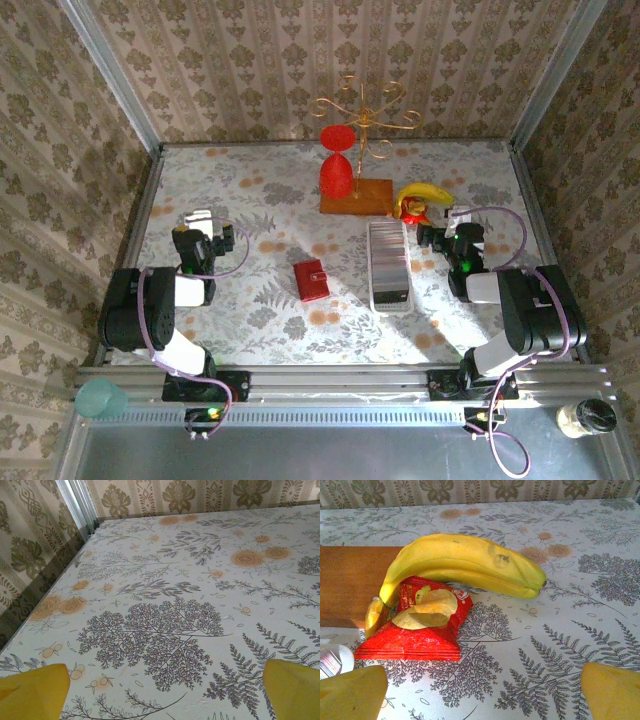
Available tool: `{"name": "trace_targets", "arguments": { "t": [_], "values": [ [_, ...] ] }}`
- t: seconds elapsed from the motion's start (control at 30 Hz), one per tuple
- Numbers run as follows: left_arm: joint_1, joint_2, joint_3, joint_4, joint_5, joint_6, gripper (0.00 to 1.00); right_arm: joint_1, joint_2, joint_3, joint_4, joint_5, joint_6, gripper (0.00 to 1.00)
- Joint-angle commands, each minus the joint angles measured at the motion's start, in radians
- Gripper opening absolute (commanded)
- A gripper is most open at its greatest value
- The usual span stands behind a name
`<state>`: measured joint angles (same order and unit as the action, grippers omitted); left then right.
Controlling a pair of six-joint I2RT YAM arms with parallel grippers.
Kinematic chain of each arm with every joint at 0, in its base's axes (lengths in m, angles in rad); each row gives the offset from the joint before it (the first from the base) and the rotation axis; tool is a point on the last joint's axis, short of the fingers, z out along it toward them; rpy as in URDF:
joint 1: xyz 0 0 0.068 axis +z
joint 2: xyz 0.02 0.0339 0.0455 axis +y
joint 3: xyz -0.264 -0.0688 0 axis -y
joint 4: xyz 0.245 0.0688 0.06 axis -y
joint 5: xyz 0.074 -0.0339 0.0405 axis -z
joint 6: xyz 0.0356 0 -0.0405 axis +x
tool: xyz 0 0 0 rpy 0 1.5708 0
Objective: Put the credit cards into the card holder
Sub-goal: Pick up the card holder from the center of the table.
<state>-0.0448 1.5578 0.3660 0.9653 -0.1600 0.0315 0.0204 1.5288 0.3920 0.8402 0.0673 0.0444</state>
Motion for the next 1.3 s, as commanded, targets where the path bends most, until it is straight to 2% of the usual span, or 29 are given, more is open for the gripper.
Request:
{"name": "trace_targets", "arguments": {
  "t": [0.0,0.77,0.87,0.93,1.0,1.1,1.13,1.2,1.23,1.27],
  "values": [
    [-0.003,-0.001,0.013,-0.019,0.012,0.019,1.00,0.000,-0.001,0.019,0.003,0.018,-0.009,1.00],
    [0.007,-0.004,0.013,-0.022,0.032,0.016,1.00,0.001,-0.005,0.019,0.003,0.018,-0.010,1.00],
    [-0.012,-0.061,0.010,-0.060,-0.031,0.017,1.00,0.001,-0.068,0.012,-0.035,0.013,-0.014,1.00],
    [-0.037,-0.144,0.011,-0.135,-0.076,0.030,1.00,0.001,-0.137,-0.011,-0.062,0.021,-0.012,1.00],
    [-0.060,-0.242,0.027,-0.252,-0.078,0.040,1.00,0.001,-0.245,-0.024,-0.120,0.009,-0.001,1.00],
    [-0.082,-0.370,0.078,-0.457,-0.051,-0.017,1.00,0.001,-0.390,-0.016,-0.261,0.023,0.023,1.00],
    [-0.084,-0.402,0.104,-0.532,-0.045,-0.068,1.00,0.001,-0.438,-0.012,-0.310,0.057,0.044,1.00],
    [-0.084,-0.459,0.179,-0.743,-0.137,-0.285,1.00,0.000,-0.527,-0.010,-0.396,0.131,0.134,1.00],
    [-0.075,-0.482,0.228,-0.884,-0.167,-0.384,1.00,0.000,-0.576,-0.014,-0.447,0.186,0.227,1.00],
    [-0.054,-0.500,0.266,-0.980,-0.118,-0.421,1.00,-0.002,-0.630,-0.015,-0.529,0.238,0.377,1.00]
  ]
}}
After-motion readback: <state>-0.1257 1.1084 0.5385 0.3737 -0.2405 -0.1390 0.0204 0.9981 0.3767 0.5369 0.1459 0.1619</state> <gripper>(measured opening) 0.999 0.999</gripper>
